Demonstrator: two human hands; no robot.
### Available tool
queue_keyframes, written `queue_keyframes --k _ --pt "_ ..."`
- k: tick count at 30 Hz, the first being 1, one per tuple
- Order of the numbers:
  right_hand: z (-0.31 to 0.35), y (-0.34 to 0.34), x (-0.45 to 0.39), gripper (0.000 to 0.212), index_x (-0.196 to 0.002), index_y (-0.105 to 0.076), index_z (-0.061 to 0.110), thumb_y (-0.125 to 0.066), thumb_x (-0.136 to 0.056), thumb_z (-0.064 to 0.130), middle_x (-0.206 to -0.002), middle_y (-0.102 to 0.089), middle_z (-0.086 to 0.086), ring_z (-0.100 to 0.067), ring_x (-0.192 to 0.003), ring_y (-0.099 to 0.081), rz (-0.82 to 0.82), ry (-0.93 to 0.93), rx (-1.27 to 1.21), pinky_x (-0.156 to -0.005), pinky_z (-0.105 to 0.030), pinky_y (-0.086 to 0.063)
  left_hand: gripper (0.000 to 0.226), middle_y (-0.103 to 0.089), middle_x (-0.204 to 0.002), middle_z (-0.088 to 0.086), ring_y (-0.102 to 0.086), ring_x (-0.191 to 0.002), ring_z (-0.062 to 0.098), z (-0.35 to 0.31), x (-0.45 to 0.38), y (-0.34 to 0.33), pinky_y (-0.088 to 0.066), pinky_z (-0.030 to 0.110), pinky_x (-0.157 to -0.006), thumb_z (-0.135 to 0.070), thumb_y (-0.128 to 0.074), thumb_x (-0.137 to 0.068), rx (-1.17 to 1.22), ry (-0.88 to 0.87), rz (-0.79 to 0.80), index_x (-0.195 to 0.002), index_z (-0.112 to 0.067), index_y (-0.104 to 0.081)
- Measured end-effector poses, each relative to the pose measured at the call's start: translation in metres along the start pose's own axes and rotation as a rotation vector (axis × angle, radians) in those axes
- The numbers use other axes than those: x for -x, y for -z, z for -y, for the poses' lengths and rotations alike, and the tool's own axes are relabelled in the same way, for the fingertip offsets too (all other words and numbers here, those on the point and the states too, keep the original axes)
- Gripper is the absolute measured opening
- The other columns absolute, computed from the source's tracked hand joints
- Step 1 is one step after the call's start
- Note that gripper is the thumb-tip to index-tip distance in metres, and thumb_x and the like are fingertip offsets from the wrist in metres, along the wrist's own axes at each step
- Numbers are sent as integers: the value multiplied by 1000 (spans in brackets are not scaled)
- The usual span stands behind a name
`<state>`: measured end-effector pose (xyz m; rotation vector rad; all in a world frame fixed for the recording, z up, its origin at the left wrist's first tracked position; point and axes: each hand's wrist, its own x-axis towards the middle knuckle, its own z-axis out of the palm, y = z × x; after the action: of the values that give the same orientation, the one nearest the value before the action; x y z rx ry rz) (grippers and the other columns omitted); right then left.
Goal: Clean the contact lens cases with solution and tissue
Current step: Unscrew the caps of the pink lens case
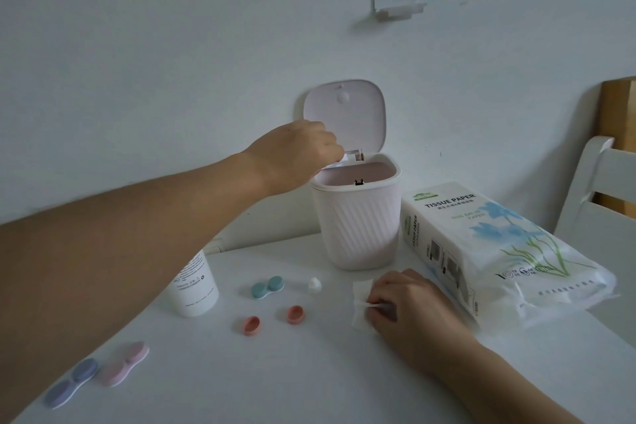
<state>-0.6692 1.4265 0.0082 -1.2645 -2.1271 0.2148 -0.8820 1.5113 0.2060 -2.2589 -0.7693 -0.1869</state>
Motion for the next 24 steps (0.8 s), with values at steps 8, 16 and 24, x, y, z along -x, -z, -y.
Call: queue_keyframes --k 8,16,24 --pt "0 0 0 15 -87 -70 24 -61 -87 37 -96 -64 18 -8 -94 -49 6 -5 -2 -83 -29 -44 25 -59 -70 10 -49 -64 28 -3 0 -2 -40 35 -56 18 -61 -78 -74 -53 -76 -79 -6 -67" --pt "0 -1 -1 15 -87 -70 24 -62 -86 37 -95 -63 19 -7 -95 -49 9 -24 -14 -83 -28 -44 31 -55 -67 12 -46 -61 27 -7 5 -1 -35 34 -55 25 -55 -69 -94 -58 -92 -77 -3 -66" --pt "2 1 -1 15 -88 -71 24 -62 -87 36 -96 -63 18 -7 -95 -48 20 -31 -10 -84 -27 -43 28 -57 -68 11 -50 -63 29 -7 5 1 -37 34 -57 21 -59 -73 -82 -1 -69 -79 -5 -67"
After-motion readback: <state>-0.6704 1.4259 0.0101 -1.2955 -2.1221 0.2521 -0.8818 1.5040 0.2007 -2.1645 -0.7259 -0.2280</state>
